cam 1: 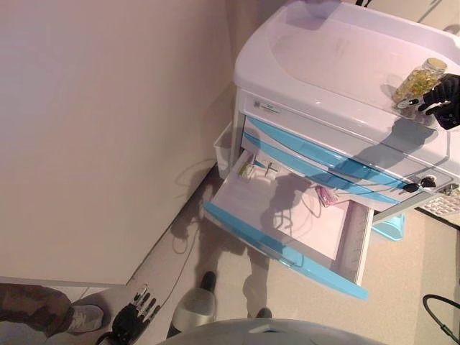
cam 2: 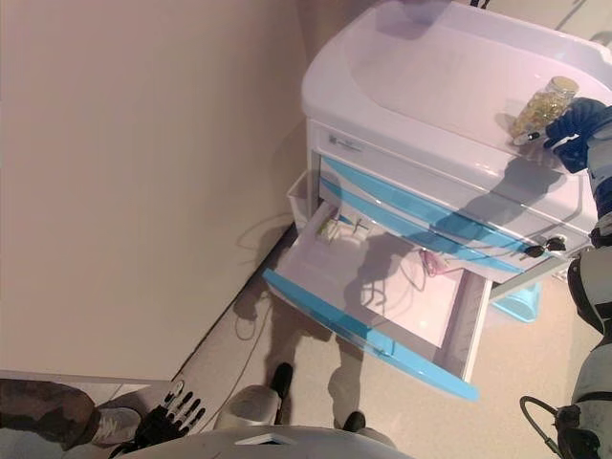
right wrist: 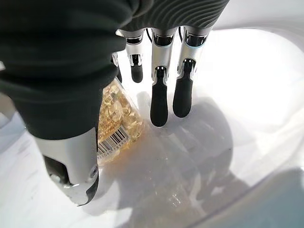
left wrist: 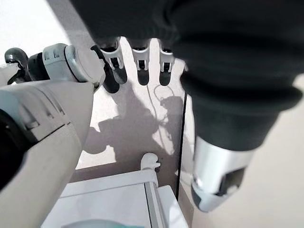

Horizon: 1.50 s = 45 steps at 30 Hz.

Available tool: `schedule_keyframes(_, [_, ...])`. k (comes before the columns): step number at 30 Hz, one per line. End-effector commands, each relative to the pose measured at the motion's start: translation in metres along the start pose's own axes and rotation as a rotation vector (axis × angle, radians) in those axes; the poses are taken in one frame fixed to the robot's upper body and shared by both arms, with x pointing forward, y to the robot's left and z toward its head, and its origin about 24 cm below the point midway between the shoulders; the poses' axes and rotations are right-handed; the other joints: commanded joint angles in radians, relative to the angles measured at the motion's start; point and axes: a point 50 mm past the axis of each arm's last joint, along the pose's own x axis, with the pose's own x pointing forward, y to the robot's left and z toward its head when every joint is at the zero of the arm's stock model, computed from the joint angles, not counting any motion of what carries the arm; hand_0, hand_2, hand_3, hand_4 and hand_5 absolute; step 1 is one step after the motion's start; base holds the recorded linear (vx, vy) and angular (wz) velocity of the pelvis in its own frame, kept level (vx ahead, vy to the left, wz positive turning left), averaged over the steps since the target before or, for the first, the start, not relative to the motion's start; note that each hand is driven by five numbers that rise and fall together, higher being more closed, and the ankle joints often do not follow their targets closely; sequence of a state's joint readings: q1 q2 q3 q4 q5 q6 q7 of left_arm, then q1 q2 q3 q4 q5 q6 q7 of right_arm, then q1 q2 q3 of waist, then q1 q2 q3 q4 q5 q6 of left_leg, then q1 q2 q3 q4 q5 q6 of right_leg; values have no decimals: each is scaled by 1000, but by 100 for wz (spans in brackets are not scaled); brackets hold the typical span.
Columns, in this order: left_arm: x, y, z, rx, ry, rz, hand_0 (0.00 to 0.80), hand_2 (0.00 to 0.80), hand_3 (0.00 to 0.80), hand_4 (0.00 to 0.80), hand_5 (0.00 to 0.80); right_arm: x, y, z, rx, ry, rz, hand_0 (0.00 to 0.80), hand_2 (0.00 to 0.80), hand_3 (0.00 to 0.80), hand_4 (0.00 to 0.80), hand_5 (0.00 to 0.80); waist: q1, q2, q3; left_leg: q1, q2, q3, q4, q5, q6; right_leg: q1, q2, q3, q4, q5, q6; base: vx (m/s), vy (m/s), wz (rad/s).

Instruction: Open the drawer and pick up the medicine

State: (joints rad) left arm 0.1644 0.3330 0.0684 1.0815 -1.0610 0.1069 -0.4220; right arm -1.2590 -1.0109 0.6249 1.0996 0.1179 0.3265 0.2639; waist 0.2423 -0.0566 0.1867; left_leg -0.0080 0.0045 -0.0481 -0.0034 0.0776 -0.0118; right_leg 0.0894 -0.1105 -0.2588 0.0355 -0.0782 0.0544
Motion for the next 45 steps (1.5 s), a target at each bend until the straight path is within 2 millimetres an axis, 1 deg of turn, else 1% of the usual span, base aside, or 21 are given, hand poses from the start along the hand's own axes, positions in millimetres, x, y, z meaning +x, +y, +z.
schedule_keyframes(1, [-4, 3, 10, 110, 9, -23, 0, 0, 0, 0, 0, -17, -37, 29, -41, -90, -154, 0, 0, 0, 0, 0, 7, -32, -13, -14, 27, -10, 67, -131, -38, -66, -95, 11, 45, 62, 79, -16, -19, -4])
schedule_keyframes(6, [-2, -4, 14, 111, -13, -61, 0, 0, 0, 0, 0, -26, -52, 38, -31, -126, -211, 0, 0, 0, 0, 0, -15, -31, -16, -8, 31, 8, 67, -132, -39, -69, -93, 23, 42, 66, 79, -29, -10, -9])
schedule_keyframes(13, [2, -18, 21, 145, -50, -131, 0, 0, 0, 0, 0, -41, -74, 43, -7, -158, -279, 0, 0, 0, 0, 0, -53, -33, -32, 2, 37, 39, 57, -130, -43, -75, -88, 42, 35, 75, 83, -29, -15, -8])
schedule_keyframes(19, [5, -30, 26, 188, -75, -181, 0, 0, 0, 0, 0, -53, -85, 46, -2, -190, -314, 0, 0, 0, 0, 0, -87, -35, -42, 11, 46, 69, 50, -128, -46, -84, -83, 60, 32, 81, 83, -28, -23, -21])
schedule_keyframes(21, [6, -34, 29, 213, -85, -191, 0, 0, 0, 0, 0, -56, -89, 47, -1, -206, -324, 0, 0, 0, 0, 0, -97, -36, -45, 15, 49, 78, 46, -127, -47, -85, -80, 65, 29, 82, 83, -26, -30, -16])
schedule_keyframes(25, [8, -44, 35, 320, -90, -237, 0, 0, 0, 0, 0, -65, -93, 54, 34, -278, -339, 0, 0, 0, 0, 0, -123, -36, -53, 20, 56, 99, 43, -127, -51, -91, -74, 79, 26, 84, 84, -26, -32, -16])
schedule_keyframes(28, [9, -50, 33, 423, -74, -258, 0, 0, 0, 0, 0, -70, -90, 58, 66, -339, -319, 0, 0, 0, 0, 0, -144, -32, -58, 24, 59, 112, 40, -126, -52, -96, -69, 92, 24, 86, 84, -11, -20, -17])
schedule_keyframes(30, [10, -53, 32, 495, -64, -260, 0, 0, 0, 0, 0, -71, -83, 57, 91, -374, -285, 0, 0, 0, 0, 0, -160, -28, -60, 24, 61, 121, 40, -127, -53, -102, -67, 102, 24, 85, 84, -20, -17, -24])
schedule_keyframes(32, [12, -56, 31, 587, -42, -252, 0, 0, 0, 0, 0, -73, -70, 52, 129, -414, -238, 0, 0, 0, 0, 0, -185, -21, -61, 25, 64, 134, 42, -128, -54, -108, -65, 115, 26, 85, 85, -21, -11, -13])
schedule_keyframes(35, [15, -58, 28, 744, -9, -236, 0, 0, 0, 0, 0, -75, -47, 39, 173, -466, -189, 0, 0, 0, 0, 0, -226, -9, -60, 29, 69, 155, 44, -132, -53, -119, -61, 135, 29, 82, 86, -20, 0, -15])
schedule_keyframes(37, [17, -56, 27, 905, 20, -187, 0, 0, 0, 0, 0, -76, -30, 25, 212, -494, -161, 0, 0, 0, 0, 0, -255, -2, -58, 34, 72, 169, 45, -135, -52, -125, -58, 149, 32, 81, 89, -19, 5, -14])
schedule_keyframes(39, [20, -53, 23, 1051, 86, -139, 0, 0, 0, 0, 0, -77, -9, 9, 254, -512, -121, 0, 0, 0, 0, 0, -288, 5, -56, 37, 77, 187, 48, -138, -52, -131, -55, 164, 35, 80, 91, -11, -2, -23])
schedule_keyframes(43, [28, -52, 22, 1377, 156, -42, 0, 0, 0, 0, 0, -77, 36, -21, 315, -492, -22, 0, 0, 0, 0, 0, -347, 24, -52, 51, 83, 219, 52, -144, -52, -139, -49, 200, 39, 78, 99, 4, 11, -25])
schedule_keyframes(45, [32, -59, 26, 1480, 164, -21, 0, 0, 0, 0, 0, -77, 60, -35, 336, -458, 31, 0, 0, 0, 0, 0, -372, 33, -50, 59, 84, 236, 54, -148, -51, -142, -46, 215, 40, 78, 104, 19, 18, -32])
